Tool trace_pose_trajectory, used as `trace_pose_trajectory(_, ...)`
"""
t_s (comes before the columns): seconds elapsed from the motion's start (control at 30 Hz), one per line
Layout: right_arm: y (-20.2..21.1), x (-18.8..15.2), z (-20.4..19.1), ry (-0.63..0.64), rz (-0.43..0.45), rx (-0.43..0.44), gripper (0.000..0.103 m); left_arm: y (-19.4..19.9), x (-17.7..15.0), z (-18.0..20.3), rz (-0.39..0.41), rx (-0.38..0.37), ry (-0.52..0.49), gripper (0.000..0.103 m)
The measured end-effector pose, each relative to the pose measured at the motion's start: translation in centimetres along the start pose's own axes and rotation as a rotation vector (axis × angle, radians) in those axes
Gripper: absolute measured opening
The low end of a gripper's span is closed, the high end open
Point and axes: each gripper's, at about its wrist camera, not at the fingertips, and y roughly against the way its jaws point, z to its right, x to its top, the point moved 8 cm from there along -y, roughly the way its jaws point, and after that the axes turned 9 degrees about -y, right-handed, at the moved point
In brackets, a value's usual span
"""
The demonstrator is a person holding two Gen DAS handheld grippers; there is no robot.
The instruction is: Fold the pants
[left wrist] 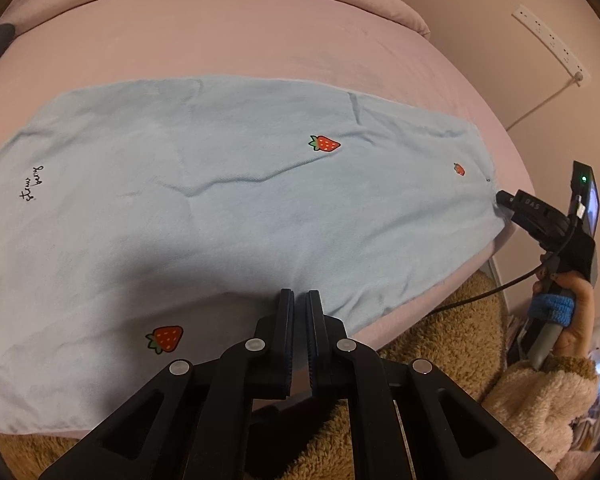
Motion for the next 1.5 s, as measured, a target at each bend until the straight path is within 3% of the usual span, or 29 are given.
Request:
trace_pose_trajectory(0.17, 0.9, 0.5, 1.5, -0.099, -0.013, 0.072, 0.057, 0.1, 0.0, -0.1, 0.0, 0.001, 0.002, 0.007)
trace_pose_trajectory(0.37, 2.4, 1.2, 1.5, -0.119, 0.036, 0.056, 0.058, 0.2, -0.1, 0.0, 0.002, 0.004, -0.004, 0.007)
trace_pose_trajectory(0.5, 3.3, 1.5, 1.0, -0.144, 0.042, 0.123, 0.06, 0.5, -0.4, -0.2, -0.007, -0.013, 0.015, 0.007)
trace_pose_trajectory(0.8, 0.3, -0.6, -2.2, -0.137, -0.108, 0.246, 0.064, 0.7, -0.5, 0.2, -0.014, 0.012, -0.003, 0.007)
trace_pose_trajectory(0.97, -0.1, -1.5, -3.5, -0.078, -0.092, 0.197, 0.064, 0.5, -0.5, 0.2, -0.016, 0.007, 0.009, 0.007)
trace_pose_trajectory(1.1, -0.1, -1.1, -4.2, -0.047, -0.092, 0.221, 0.064, 0.5, -0.6, 0.1, -0.015, 0.004, 0.012, 0.007)
trace_pose_trajectory(1.4, -1.3, -1.2, -4.1, -0.009, -0.075, 0.19, 0.064, 0.7, -0.7, -0.1, -0.006, 0.001, 0.011, 0.007)
trace_pose_trajectory(1.5, -1.3, -0.8, -3.8, 0.002, -0.036, 0.175, 0.054, 0.7, -0.7, 0.0, -0.004, 0.001, 0.012, 0.007)
